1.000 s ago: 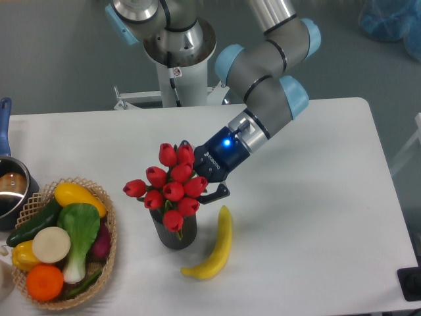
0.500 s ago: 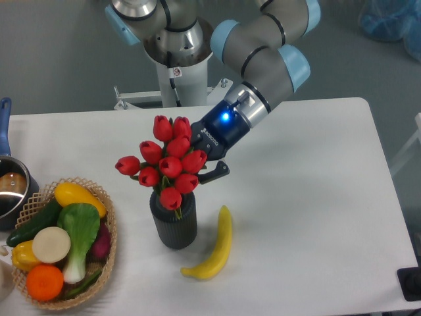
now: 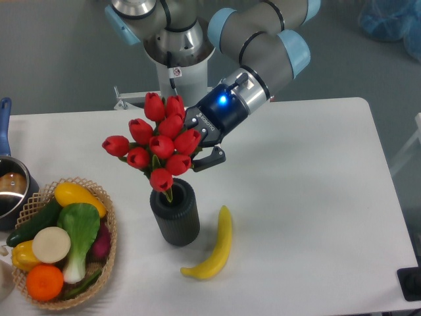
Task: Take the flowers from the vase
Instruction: 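Lift the gripped tulips straight up out of the grey vase, then carry the tulips up and away from the vase, off the table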
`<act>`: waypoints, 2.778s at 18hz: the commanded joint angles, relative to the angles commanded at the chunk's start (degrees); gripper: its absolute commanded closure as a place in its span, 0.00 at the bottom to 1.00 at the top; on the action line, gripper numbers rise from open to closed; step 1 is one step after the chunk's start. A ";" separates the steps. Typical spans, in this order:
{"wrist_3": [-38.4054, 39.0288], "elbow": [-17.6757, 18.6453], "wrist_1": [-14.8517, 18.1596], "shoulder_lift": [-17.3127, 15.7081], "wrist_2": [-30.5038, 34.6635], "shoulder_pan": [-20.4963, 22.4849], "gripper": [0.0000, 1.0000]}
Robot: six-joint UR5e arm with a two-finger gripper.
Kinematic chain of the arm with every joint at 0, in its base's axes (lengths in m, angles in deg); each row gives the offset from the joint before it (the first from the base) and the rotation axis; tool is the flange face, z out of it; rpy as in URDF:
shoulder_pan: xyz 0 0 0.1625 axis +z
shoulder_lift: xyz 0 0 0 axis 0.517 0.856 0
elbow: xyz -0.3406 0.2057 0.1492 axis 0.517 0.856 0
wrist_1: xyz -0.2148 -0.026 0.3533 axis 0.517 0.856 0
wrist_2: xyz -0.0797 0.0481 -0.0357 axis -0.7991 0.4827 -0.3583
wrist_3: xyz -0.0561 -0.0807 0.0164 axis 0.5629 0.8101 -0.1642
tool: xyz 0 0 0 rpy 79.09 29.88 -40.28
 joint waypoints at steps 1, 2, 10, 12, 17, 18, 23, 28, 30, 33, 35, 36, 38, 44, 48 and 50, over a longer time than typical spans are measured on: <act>1.06 -1.23 0.00 0.09 0.00 0.09 0.52; 1.76 -2.11 0.00 0.17 0.00 0.35 0.52; 5.71 -6.15 0.00 0.35 0.00 1.84 0.52; 8.70 -7.82 -0.09 0.18 0.00 2.11 0.52; 8.89 -7.57 -0.09 0.00 1.14 7.28 0.52; 8.89 -7.48 -0.09 0.00 1.49 9.12 0.52; 8.98 -8.10 -0.35 -0.09 11.41 18.97 0.52; 8.98 -7.75 -0.26 -1.40 17.39 29.33 0.52; 8.80 -7.83 -0.35 -1.84 21.68 31.02 0.52; 5.83 -8.10 -0.44 -1.23 28.39 34.10 0.52; 3.01 -8.09 -0.35 0.17 28.65 34.89 0.52; 2.04 -8.01 -0.35 0.70 28.74 35.59 0.52; 0.02 -8.09 -0.35 1.84 29.26 36.12 0.52; -0.07 -7.83 -0.18 1.93 31.82 35.60 0.52; 0.45 -7.92 0.18 1.93 31.55 35.42 0.52; 0.45 -7.92 0.17 1.93 31.47 35.42 0.52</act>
